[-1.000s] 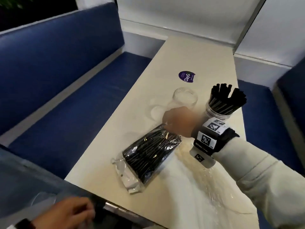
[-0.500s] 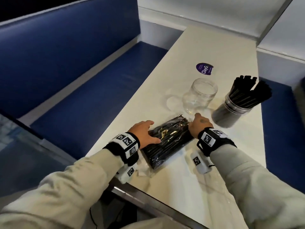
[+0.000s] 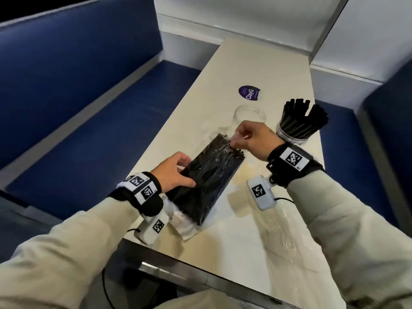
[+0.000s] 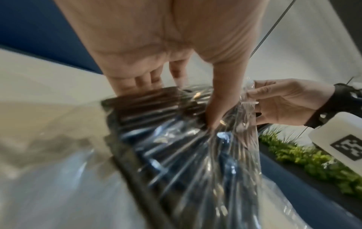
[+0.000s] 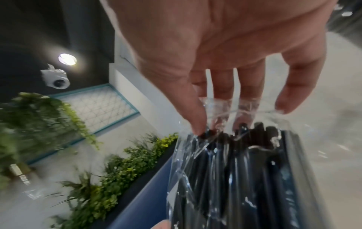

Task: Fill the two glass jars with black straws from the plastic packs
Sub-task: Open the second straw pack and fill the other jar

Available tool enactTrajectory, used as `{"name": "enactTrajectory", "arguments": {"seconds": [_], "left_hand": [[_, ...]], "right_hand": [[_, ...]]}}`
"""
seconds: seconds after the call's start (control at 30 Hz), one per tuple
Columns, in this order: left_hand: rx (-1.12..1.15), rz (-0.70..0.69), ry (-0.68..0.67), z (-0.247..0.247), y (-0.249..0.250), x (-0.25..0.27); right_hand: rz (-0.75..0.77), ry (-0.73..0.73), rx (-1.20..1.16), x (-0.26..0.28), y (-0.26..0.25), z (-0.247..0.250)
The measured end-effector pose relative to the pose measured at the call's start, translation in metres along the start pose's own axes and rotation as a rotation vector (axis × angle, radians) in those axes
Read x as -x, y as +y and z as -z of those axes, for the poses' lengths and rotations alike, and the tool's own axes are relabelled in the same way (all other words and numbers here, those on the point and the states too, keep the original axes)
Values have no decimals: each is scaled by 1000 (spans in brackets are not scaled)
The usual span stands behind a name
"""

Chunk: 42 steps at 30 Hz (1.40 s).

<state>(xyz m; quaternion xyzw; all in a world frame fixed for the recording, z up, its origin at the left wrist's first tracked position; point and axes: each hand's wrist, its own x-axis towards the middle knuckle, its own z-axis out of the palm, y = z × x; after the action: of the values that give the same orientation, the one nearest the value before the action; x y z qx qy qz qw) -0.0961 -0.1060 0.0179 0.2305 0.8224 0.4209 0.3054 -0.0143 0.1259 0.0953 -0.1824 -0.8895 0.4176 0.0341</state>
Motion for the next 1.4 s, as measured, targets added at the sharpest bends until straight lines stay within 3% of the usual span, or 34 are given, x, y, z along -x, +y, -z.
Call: {"name": "enactTrajectory", "arguments": {"seconds": [0.13, 0.3, 0.37, 0.43, 0.53, 0.57, 0.73, 0.8, 0.9, 1.03, 1.13, 1.27, 1.4], "left_hand": [[345, -106, 31, 6, 25, -1], [373, -246, 170, 4, 39, 7], [385, -257, 199, -1, 32, 11], [423, -251, 202, -3, 24, 13], [451, -253, 203, -8, 18, 14], [445, -265, 202, -11, 17, 15], [563, -312, 205, -15, 19, 13], [523, -266, 156, -17, 16, 13], [537, -145, 56, -24, 1, 13], [528, -93, -7, -28, -8, 11], [409, -70, 34, -25, -11, 6], [335, -67, 28, -21, -9, 4], [275, -65, 35, -21, -5, 3]], "right_hand": [[286, 87, -7, 14, -39, 8], [633, 157, 211, 46, -59, -2], [680, 199, 241, 54, -48, -8], [567, 244, 102, 56, -32, -14], [189, 81, -322, 51, -12, -32], [151, 36, -387, 50, -7, -42], [197, 127, -620, 46, -7, -78], [220, 111, -702, 48, -1, -87], [106, 17, -776, 57, 17, -106], [8, -38, -729, 56, 33, -125], [-22, -32, -720, 57, 34, -130], [37, -2, -581, 62, 27, -118], [157, 102, -605, 53, 6, -94]]}}
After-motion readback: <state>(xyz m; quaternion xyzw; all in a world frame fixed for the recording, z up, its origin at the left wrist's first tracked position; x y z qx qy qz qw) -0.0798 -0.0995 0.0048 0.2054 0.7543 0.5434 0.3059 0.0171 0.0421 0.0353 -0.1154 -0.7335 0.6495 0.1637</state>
